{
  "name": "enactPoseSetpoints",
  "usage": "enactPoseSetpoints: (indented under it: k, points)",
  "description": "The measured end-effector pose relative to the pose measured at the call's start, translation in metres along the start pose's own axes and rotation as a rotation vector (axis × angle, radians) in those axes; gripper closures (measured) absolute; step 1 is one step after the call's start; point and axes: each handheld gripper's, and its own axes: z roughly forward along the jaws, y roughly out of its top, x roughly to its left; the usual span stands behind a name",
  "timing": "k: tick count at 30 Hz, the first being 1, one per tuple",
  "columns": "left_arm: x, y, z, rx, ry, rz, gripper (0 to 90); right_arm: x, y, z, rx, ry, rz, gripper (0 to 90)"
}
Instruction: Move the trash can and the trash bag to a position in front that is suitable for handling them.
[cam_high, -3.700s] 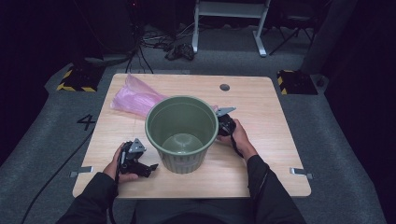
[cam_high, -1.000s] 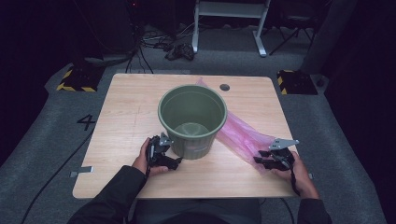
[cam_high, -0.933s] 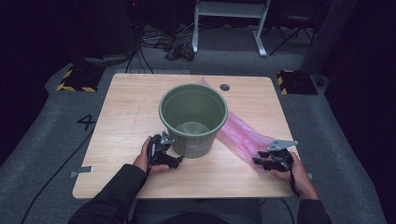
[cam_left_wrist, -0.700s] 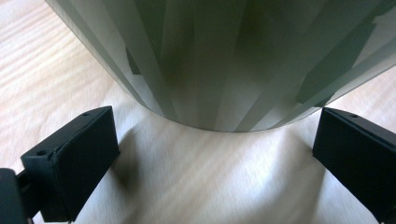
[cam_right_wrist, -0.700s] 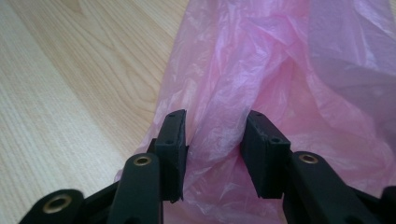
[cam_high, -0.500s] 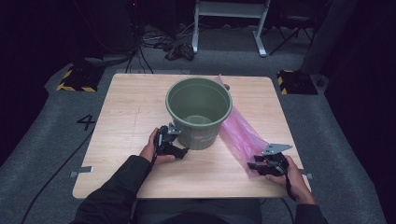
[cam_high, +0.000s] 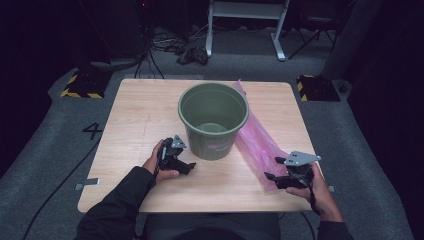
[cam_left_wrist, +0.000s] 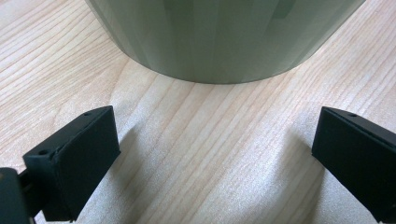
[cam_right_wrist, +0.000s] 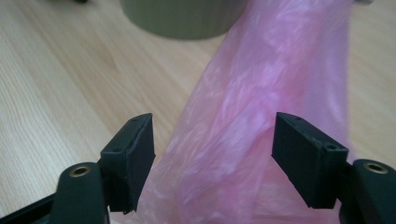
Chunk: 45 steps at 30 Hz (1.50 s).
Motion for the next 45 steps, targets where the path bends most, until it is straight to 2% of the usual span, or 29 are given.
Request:
enactPoseSetpoints:
  k: [4,5,7,8,10,12,15,16,18,21,26,30,33,34,35,36,37,40,42,43,44,45]
  points:
    - [-0.001,0.001,0.002,-0.005,-0.002,-0.006,0.2,-0.01,0.007,-0.012,-0.041,-0.062,0.011,32.4]
    - [-0.001,0.002,0.002,-0.003,0.001,-0.002,0.3,-0.014,0.008,-0.012,-0.036,-0.087,0.014,32.4]
    - [-0.002,0.002,0.002,-0.002,0.0,-0.002,0.3,-0.025,0.005,-0.008,0.012,-0.158,0.02,32.1]
    - [-0.002,0.002,0.002,-0.002,0.0,0.0,0.2,-0.035,0.001,-0.005,0.011,-0.15,0.066,32.4]
    - [-0.002,0.003,0.003,-0.002,-0.006,-0.001,0.3,-0.047,-0.005,-0.001,0.012,-0.152,0.117,32.6]
    - [-0.003,0.004,0.003,0.0,-0.007,0.002,0.3,-0.058,-0.011,0.007,0.056,-0.171,0.142,31.7]
    - [-0.003,0.006,0.005,-0.001,-0.001,0.01,0.3,-0.069,-0.022,0.02,0.103,-0.129,0.188,31.8]
    - [-0.004,0.006,0.006,-0.004,-0.011,0.004,0.3,-0.07,-0.025,0.025,0.117,-0.111,0.195,32.0]
    - [-0.005,0.009,0.009,0.0,-0.006,0.004,0.2,-0.069,-0.03,0.033,0.156,-0.084,0.181,32.8]
    - [-0.004,0.014,0.012,0.004,0.004,0.009,0.2,-0.064,-0.032,0.04,0.171,-0.042,0.17,38.9]
    - [-0.002,0.02,0.018,0.001,0.022,-0.013,0.2,-0.056,-0.032,0.038,0.16,-0.019,0.158,53.9]
    - [0.0,0.024,0.022,-0.004,0.04,-0.027,0.3,-0.044,-0.032,0.034,0.169,-0.003,0.136,58.9]
    - [0.002,0.027,0.025,-0.001,0.047,-0.034,0.1,-0.035,-0.031,0.034,0.169,0.006,0.127,58.9]
    - [0.002,0.028,0.026,0.002,0.041,-0.052,0.1,-0.033,-0.03,0.034,0.173,0.006,0.128,58.9]
    - [0.004,0.03,0.027,-0.001,0.058,-0.039,0.1,-0.031,-0.029,0.034,0.177,0.008,0.127,58.9]
    - [0.003,0.031,0.029,0.004,0.042,-0.059,0.1,-0.028,-0.029,0.034,0.178,0.009,0.126,58.8]
    - [0.006,0.032,0.03,-0.003,0.06,-0.045,0.1,-0.026,-0.028,0.034,0.177,0.006,0.126,58.8]
    - [0.009,0.035,0.033,-0.002,0.052,-0.048,0.2,-0.02,-0.027,0.034,0.188,0.006,0.131,57.3]
    - [0.014,0.037,0.033,0.004,0.059,-0.036,0.2,-0.017,-0.027,0.033,0.191,0.011,0.129,56.5]
    - [0.014,0.037,0.034,0.005,0.049,-0.052,0.2,-0.015,-0.026,0.033,0.194,0.017,0.131,55.4]
    - [0.017,0.038,0.034,0.003,0.06,-0.044,0.2,-0.014,-0.026,0.032,0.197,0.02,0.132,53.8]
    - [0.018,0.038,0.035,-0.004,0.051,-0.056,0.2,-0.012,-0.026,0.032,0.202,0.022,0.136,52.0]
